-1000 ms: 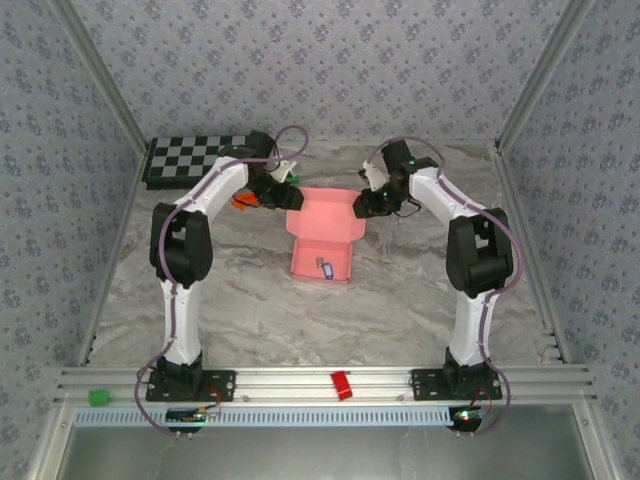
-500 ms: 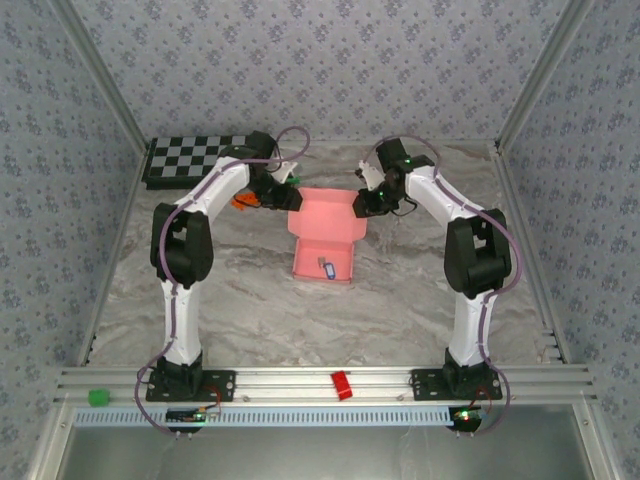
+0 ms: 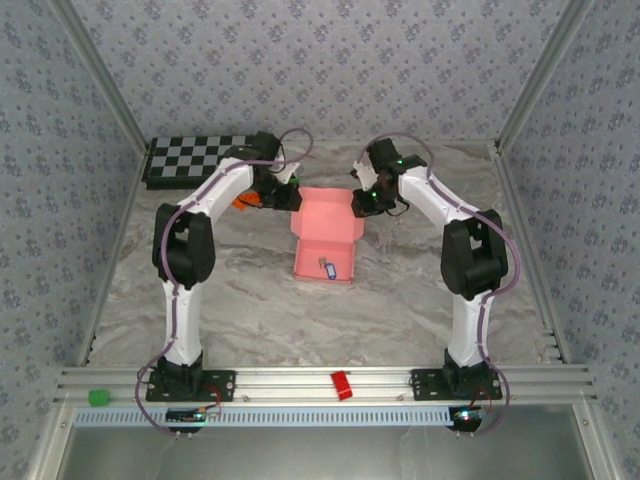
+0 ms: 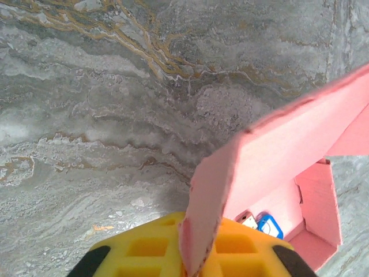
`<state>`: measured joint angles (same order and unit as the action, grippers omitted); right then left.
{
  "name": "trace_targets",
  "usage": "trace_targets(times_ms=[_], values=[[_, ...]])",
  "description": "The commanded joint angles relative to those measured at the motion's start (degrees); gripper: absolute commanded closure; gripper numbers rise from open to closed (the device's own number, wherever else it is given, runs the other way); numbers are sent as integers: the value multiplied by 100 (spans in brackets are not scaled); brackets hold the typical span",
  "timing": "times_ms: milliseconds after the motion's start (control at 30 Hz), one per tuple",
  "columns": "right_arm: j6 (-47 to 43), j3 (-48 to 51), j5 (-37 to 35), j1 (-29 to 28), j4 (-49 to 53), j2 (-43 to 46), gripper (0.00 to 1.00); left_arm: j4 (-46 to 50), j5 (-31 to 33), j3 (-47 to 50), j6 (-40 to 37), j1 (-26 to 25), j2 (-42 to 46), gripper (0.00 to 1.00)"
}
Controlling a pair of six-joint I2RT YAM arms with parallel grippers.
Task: Fold the paper box
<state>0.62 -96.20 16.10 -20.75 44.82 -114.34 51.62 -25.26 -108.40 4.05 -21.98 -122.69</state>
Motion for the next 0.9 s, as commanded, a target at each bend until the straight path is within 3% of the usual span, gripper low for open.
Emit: trace_targets(times_ms=[0, 867], values=[[250, -18, -400, -92, -198, 261, 89, -304, 317, 69, 243, -68, 386, 92], [160, 1041, -2183, -686, -2989, 852, 100, -3416, 1637, 2155, 1130, -252, 1677, 100]])
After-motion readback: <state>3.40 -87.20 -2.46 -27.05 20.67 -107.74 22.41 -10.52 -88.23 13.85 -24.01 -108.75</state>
